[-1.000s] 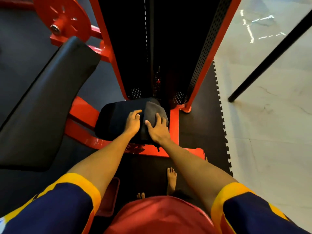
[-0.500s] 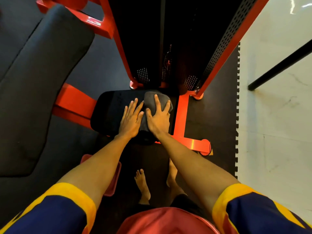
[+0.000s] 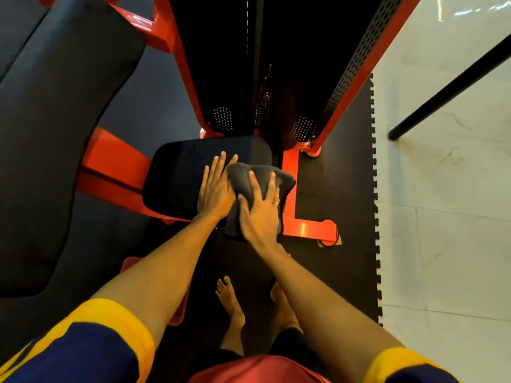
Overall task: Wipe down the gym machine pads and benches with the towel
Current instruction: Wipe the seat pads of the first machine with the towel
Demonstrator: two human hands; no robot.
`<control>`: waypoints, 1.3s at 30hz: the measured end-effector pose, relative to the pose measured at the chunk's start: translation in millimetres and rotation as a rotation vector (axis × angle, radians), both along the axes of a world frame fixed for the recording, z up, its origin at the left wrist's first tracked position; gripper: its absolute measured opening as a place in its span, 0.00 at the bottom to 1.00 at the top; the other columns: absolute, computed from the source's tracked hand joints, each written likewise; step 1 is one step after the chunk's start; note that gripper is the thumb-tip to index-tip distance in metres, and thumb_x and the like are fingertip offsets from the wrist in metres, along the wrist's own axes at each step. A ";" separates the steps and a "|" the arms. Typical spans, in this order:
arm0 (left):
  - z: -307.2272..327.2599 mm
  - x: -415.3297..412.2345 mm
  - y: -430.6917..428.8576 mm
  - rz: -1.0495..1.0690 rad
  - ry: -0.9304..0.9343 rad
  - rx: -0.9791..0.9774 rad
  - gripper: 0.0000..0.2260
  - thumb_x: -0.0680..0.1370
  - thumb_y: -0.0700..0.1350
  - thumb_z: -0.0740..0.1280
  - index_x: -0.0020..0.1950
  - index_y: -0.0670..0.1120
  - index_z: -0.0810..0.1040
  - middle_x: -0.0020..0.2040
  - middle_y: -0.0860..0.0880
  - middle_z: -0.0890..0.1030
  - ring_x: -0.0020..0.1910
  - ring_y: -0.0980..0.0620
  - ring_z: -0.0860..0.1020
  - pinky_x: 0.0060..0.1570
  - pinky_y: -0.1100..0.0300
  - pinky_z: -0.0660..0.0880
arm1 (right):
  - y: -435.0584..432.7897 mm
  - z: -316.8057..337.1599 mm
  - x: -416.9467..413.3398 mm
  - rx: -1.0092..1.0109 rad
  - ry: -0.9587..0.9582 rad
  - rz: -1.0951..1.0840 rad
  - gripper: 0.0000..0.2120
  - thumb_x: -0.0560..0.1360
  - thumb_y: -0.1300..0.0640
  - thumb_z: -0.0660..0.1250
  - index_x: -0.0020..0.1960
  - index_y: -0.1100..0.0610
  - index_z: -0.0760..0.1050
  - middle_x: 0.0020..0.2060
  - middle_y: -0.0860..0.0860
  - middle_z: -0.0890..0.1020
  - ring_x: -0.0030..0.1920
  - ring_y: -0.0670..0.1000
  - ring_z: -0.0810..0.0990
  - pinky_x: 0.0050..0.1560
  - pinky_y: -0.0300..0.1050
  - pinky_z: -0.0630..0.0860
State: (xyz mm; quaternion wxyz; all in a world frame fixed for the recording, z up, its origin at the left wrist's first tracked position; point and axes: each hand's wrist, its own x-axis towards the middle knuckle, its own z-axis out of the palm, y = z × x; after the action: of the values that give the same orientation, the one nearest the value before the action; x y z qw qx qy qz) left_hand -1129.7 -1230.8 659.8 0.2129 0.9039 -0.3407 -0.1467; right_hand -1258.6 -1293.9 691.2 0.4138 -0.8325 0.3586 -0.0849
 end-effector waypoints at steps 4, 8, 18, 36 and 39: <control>-4.1 -1.6 2.1 0.003 -0.049 -0.032 0.23 0.88 0.48 0.48 0.83 0.46 0.52 0.84 0.48 0.47 0.83 0.51 0.44 0.80 0.55 0.37 | -49.7 -4.2 54.6 -0.178 0.074 0.104 0.28 0.84 0.42 0.57 0.83 0.41 0.58 0.84 0.53 0.47 0.82 0.68 0.46 0.78 0.68 0.53; -3.1 -1.7 1.5 0.021 -0.030 -0.118 0.24 0.87 0.48 0.48 0.84 0.53 0.52 0.84 0.50 0.48 0.83 0.53 0.44 0.80 0.56 0.38 | -87.4 -4.8 89.0 0.096 0.033 -0.089 0.30 0.85 0.40 0.57 0.84 0.42 0.52 0.84 0.52 0.51 0.82 0.62 0.53 0.76 0.63 0.59; -5.9 2.1 1.5 0.006 -0.050 -0.047 0.24 0.88 0.47 0.50 0.83 0.46 0.51 0.84 0.47 0.47 0.83 0.51 0.44 0.81 0.53 0.39 | -16.9 -4.4 32.3 -0.155 0.113 -0.003 0.29 0.85 0.41 0.57 0.84 0.42 0.52 0.84 0.54 0.45 0.83 0.63 0.44 0.80 0.65 0.50; -7.4 4.6 0.6 0.012 -0.022 -0.077 0.24 0.87 0.48 0.51 0.84 0.50 0.52 0.84 0.47 0.50 0.83 0.51 0.46 0.81 0.50 0.42 | -0.3 1.7 14.6 0.065 0.097 -0.144 0.33 0.84 0.37 0.56 0.84 0.42 0.46 0.84 0.53 0.45 0.83 0.59 0.49 0.78 0.60 0.57; -8.8 2.4 4.3 -0.012 -0.058 -0.105 0.25 0.85 0.52 0.45 0.84 0.51 0.52 0.84 0.48 0.50 0.83 0.51 0.46 0.81 0.50 0.43 | -44.4 0.4 57.5 0.022 0.132 -0.122 0.34 0.84 0.38 0.56 0.85 0.44 0.46 0.84 0.55 0.47 0.82 0.63 0.54 0.76 0.61 0.61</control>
State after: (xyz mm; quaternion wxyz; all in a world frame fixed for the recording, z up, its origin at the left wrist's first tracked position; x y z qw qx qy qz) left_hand -1127.3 -1226.5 650.9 0.2490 0.8933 -0.3595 -0.1037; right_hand -1201.1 -1338.3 691.5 0.3923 -0.8083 0.4361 -0.0513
